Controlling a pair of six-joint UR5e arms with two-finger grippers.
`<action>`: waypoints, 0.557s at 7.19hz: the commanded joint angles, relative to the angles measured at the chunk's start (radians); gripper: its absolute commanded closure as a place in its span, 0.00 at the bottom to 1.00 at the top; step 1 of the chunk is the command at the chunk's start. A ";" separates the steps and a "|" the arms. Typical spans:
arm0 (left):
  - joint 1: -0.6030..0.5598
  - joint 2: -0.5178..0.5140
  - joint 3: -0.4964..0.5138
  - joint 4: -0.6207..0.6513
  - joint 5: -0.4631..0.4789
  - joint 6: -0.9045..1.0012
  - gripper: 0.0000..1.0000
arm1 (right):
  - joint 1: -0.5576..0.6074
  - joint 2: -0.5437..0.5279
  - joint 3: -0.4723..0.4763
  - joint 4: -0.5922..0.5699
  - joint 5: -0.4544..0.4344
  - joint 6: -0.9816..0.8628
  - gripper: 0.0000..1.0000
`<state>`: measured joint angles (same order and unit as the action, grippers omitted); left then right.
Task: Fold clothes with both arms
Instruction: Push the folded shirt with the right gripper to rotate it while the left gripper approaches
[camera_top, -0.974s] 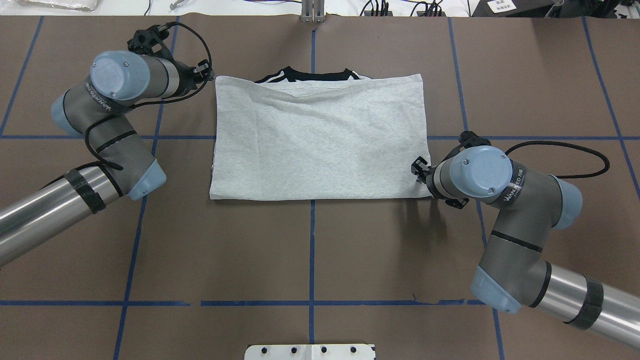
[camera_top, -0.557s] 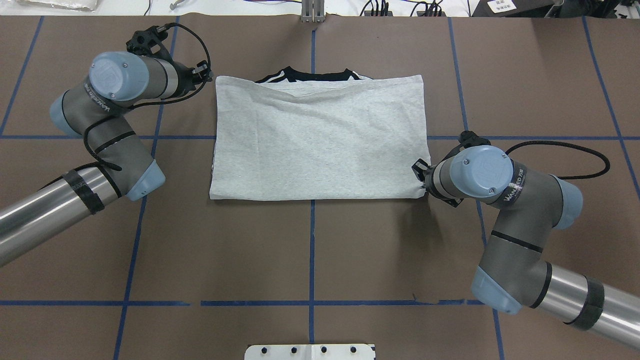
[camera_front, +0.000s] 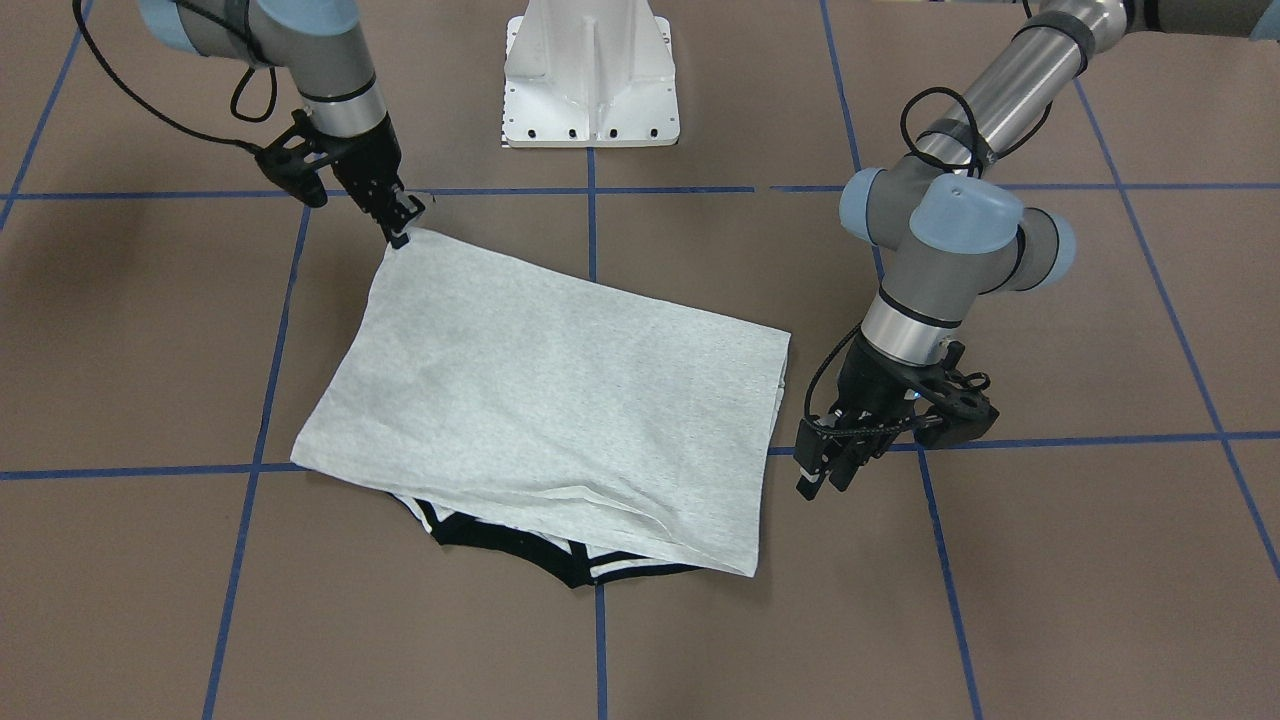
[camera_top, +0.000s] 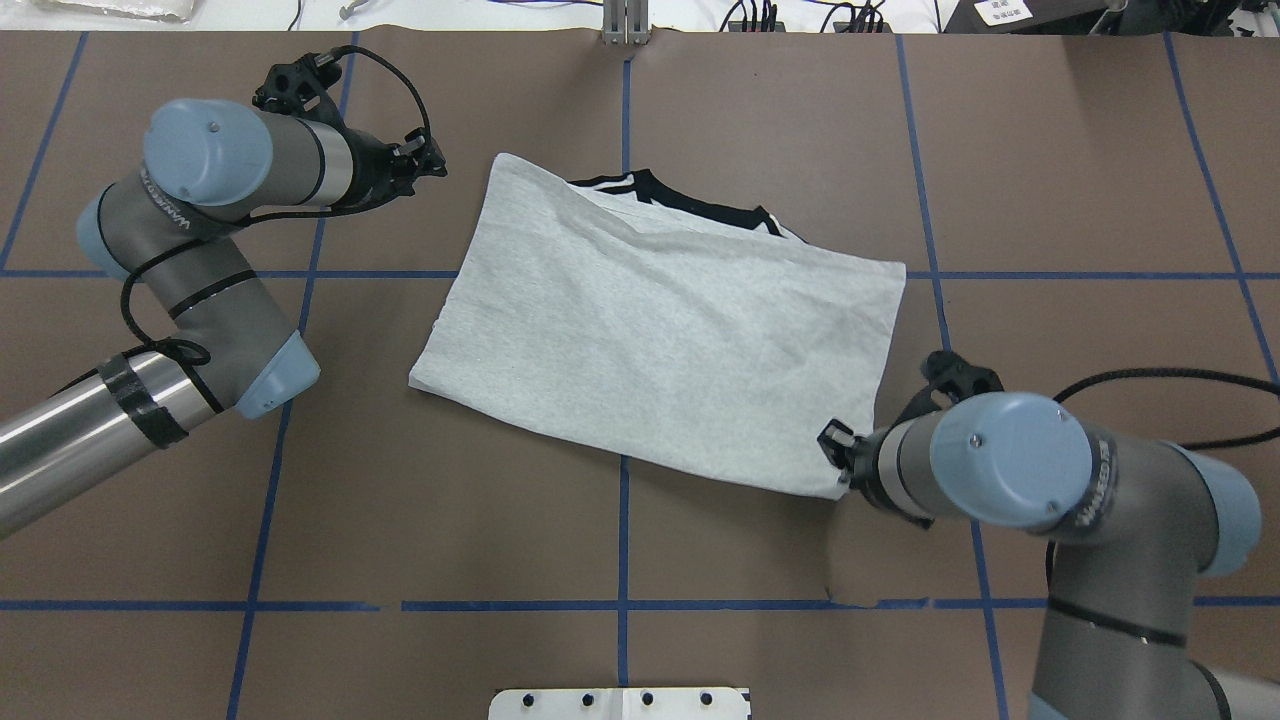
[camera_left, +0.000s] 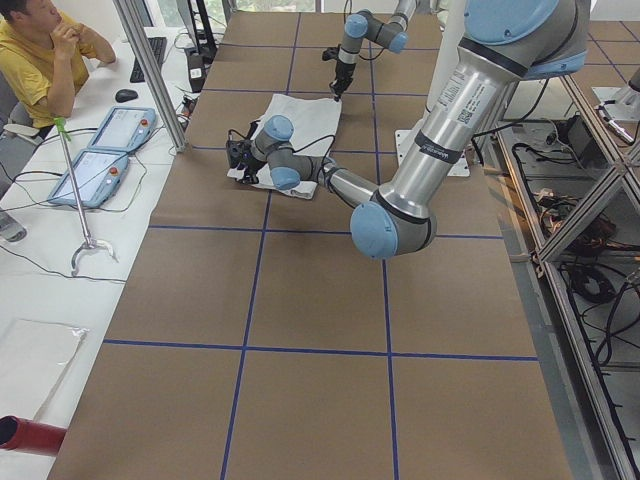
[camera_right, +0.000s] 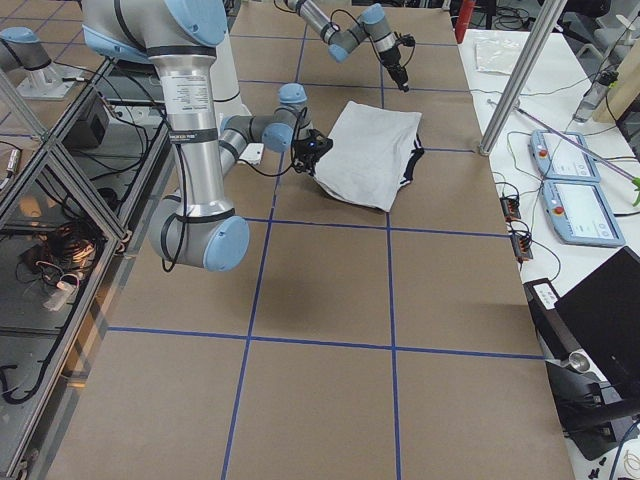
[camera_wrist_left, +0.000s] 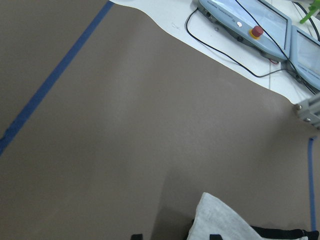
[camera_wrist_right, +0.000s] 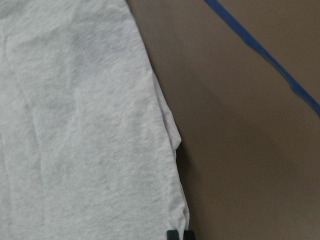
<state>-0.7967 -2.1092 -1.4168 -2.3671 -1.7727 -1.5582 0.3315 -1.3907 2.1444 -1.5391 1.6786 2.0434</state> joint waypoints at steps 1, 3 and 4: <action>0.016 0.025 -0.080 0.008 -0.070 -0.083 0.46 | -0.191 -0.008 0.152 -0.162 0.114 0.086 1.00; 0.085 0.075 -0.193 0.059 -0.070 -0.175 0.45 | -0.329 -0.011 0.146 -0.176 0.170 0.164 0.01; 0.117 0.089 -0.274 0.180 -0.070 -0.195 0.43 | -0.333 -0.011 0.138 -0.221 0.176 0.164 0.00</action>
<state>-0.7212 -2.0440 -1.5982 -2.2939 -1.8411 -1.7195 0.0363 -1.4010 2.2871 -1.7192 1.8391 2.1911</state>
